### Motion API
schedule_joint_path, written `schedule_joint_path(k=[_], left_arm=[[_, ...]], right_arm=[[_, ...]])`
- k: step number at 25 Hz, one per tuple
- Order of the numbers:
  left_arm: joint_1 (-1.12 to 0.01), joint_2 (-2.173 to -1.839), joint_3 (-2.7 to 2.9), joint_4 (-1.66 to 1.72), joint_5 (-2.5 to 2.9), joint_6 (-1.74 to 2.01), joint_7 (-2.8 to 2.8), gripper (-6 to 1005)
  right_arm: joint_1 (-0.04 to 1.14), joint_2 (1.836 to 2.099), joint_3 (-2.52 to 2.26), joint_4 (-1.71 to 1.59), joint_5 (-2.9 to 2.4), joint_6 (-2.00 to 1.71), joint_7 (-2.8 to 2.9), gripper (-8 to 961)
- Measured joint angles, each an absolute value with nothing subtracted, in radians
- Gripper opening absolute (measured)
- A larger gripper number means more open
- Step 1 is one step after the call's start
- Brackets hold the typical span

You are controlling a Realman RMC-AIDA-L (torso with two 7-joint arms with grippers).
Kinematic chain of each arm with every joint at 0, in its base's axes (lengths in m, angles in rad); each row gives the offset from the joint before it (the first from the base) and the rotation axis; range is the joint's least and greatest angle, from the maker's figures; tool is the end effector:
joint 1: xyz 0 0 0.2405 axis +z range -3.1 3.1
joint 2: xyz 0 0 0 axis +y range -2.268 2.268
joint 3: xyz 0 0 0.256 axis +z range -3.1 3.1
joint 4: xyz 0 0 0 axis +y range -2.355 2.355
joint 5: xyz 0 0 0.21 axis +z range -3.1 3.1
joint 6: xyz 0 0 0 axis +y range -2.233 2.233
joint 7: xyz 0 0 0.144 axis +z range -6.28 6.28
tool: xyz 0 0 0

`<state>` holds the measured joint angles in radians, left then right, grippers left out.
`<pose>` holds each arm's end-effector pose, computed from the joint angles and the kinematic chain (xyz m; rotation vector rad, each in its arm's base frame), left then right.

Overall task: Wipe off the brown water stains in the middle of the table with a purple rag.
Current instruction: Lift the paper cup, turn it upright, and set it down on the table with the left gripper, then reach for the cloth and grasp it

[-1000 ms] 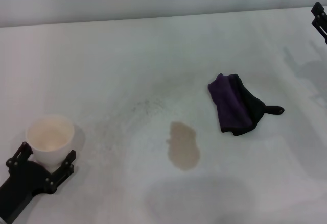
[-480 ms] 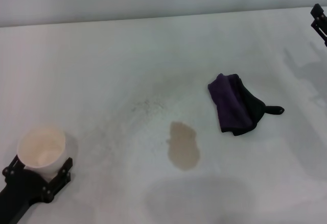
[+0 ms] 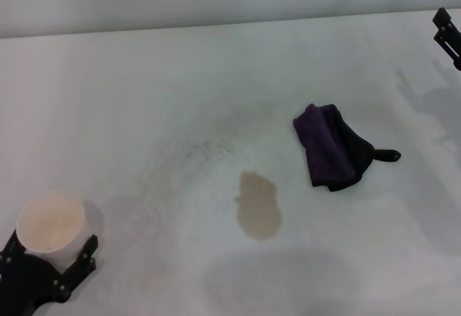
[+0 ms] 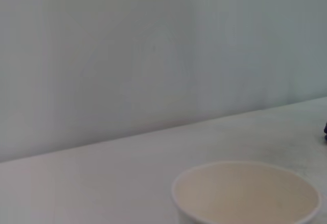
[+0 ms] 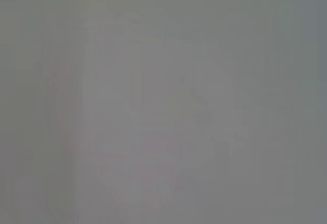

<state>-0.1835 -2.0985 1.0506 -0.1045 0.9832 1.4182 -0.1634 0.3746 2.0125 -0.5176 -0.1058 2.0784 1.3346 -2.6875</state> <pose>-0.3635 0.1752 -0.0742 -2.0755 -0.5358 -0.5870 0.3656 0.3077 0.0492 -1.6225 0.4954 0.7591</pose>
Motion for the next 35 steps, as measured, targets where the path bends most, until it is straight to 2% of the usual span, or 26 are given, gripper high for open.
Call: schedule_joint_path(k=[13,35], left_arm=[[-0.163,-2.1,1.051,-0.14,0.982,1.423,-0.155,876],[-0.008,-2.1,1.052,-0.201,0.838,1.561,-0.05,876]], right_arm=[[0.365,2.012,-0.52,-0.118,2.077,1.337,-2.687,829],[0.354,2.008,-0.507,-0.143,2.078,1.305,-2.649,829]])
